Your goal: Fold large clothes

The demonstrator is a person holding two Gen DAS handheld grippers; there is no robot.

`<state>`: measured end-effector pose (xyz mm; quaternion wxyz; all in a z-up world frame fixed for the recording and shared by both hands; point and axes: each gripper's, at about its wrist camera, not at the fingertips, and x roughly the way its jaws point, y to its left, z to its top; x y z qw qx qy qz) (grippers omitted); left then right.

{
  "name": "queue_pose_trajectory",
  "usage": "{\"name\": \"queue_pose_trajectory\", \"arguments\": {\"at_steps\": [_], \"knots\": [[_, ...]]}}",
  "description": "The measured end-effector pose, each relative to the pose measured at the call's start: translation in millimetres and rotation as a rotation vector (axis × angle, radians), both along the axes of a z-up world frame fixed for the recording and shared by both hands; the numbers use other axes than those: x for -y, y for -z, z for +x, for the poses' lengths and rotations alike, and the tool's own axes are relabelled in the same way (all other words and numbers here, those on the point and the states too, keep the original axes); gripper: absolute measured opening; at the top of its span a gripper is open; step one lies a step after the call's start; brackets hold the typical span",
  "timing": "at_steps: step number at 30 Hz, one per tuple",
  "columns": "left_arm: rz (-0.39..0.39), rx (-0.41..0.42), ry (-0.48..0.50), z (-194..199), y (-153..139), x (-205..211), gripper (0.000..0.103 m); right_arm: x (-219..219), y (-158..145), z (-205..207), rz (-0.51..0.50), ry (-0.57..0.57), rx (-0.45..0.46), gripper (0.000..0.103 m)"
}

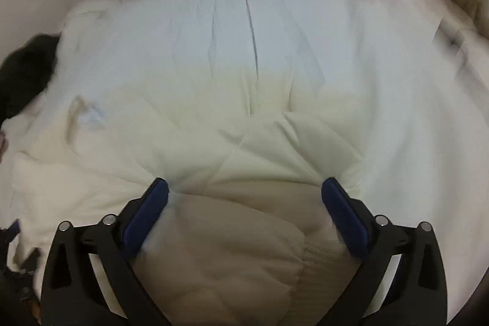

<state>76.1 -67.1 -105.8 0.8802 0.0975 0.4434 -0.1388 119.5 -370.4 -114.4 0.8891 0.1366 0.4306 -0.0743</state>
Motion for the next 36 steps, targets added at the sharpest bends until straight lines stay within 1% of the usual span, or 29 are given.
{"name": "queue_pose_trajectory", "arguments": {"at_steps": [1,2,3,5,7,9,10,11,12,13,14,15,16,18,20,21,22,24,26,27,28,30,32,33,34,36], "knots": [[0.011,0.001,0.000,-0.1,-0.7,-0.3,0.096,-0.8,-0.7,-0.8,-0.012,0.001,0.006,0.097],[0.017,0.000,-0.001,-2.3,0.1,-1.1,0.096,-3.9,-2.8,0.1,-0.028,-0.005,-0.015,0.097],[0.022,0.000,0.001,-2.2,0.4,-0.4,0.096,-5.5,-4.5,-2.5,-0.035,-0.017,-0.012,0.097],[0.023,0.003,0.002,-3.3,0.3,-0.6,0.096,-2.6,-7.2,-12.1,-0.005,-0.032,-0.004,0.097],[0.023,0.005,0.001,-4.1,-0.4,-1.7,0.096,6.5,-15.4,-23.9,0.056,-0.032,0.001,0.097],[0.024,0.016,0.003,-7.2,-2.8,-2.9,0.096,20.3,-33.3,-44.6,0.192,-0.021,0.031,0.097],[0.020,0.025,0.009,-9.3,-5.4,-3.9,0.096,28.7,-43.7,-54.1,0.285,-0.017,0.059,0.097],[0.009,0.040,0.020,-12.8,-10.0,-5.0,0.096,36.9,-51.3,-75.3,0.404,-0.024,0.100,0.097],[-0.005,0.054,0.032,-16.1,-14.8,-6.0,0.096,41.3,-59.3,-98.4,0.473,-0.043,0.132,0.097],[-0.039,0.079,0.051,-22.4,-24.2,-9.9,0.096,42.9,-68.9,-121.8,0.473,-0.065,0.148,0.097],[-0.091,0.101,0.071,-29.4,-36.3,-16.9,0.096,43.0,-74.3,-138.4,0.447,-0.084,0.146,0.097],[-0.151,0.118,0.081,-37.9,-50.5,-28.1,0.096,41.8,-81.0,-162.9,0.412,-0.115,0.131,0.097],[-0.195,0.130,0.076,-45.2,-61.1,-40.7,0.096,42.2,-84.9,-187.2,0.394,-0.149,0.106,0.097],[-0.321,0.144,0.053,-70.4,-87.4,-88.6,0.096,47.6,-86.3,-227.4,0.382,-0.190,0.051,0.097],[-0.376,0.117,0.053,-92.2,-99.7,-130.3,0.096,53.9,-82.6,-263.5,0.377,-0.209,0.007,0.097],[-0.398,0.081,0.047,-107.6,-101.6,-160.0,0.096,59.4,-77.9,-283.5,0.383,-0.214,-0.026,0.097],[-0.419,0.043,0.038,-117.4,-100.1,-181.2,0.096,63.6,-73.6,-299.2,0.402,-0.218,-0.048,0.097],[-0.497,-0.077,-0.013,-143.7,-85.4,-228.5,0.096,62.4,-66.3,-324.7,0.458,-0.237,-0.055,0.097],[-0.545,-0.177,-0.048,-171.0,-67.6,-258.5,0.096,55.3,-59.0,-346.5,0.525,-0.269,-0.045,0.097],[-0.558,-0.199,-0.051,-183.7,-61.7,-266.3,0.096,47.5,-56.9,-353.9,0.544,-0.278,-0.045,0.097],[-0.580,-0.219,-0.043,-204.7,-54.3,-274.9,0.096,43.9,-55.0,-358.5,0.558,-0.287,-0.044,0.097],[-0.650,-0.260,-0.013,-236.2,-42.4,-281.4,0.096,29.8,-53.4,-372.0,0.572,-0.318,-0.038,0.097],[-0.711,-0.293,0.017,-253.8,-33.4,-277.9,0.096,19.0,-54.3,-383.6,0.573,-0.347,-0.038,0.097],[-0.750,-0.311,0.048,-263.1,-29.8,-272.3,0.096,14.9,-55.4,-391.4,0.552,-0.346,-0.032,0.097],[-0.768,-0.317,0.071,-267.7,-28.1,-266.8,0.096,14.7,-56.9,-395.0,0.552,-0.347,-0.032,0.097],[-0.797,-0.321,0.116,-274.9,-28.1,-251.2,0.096,18.9,-60.8,-406.6,0.603,-0.355,-0.018,0.097]]}}
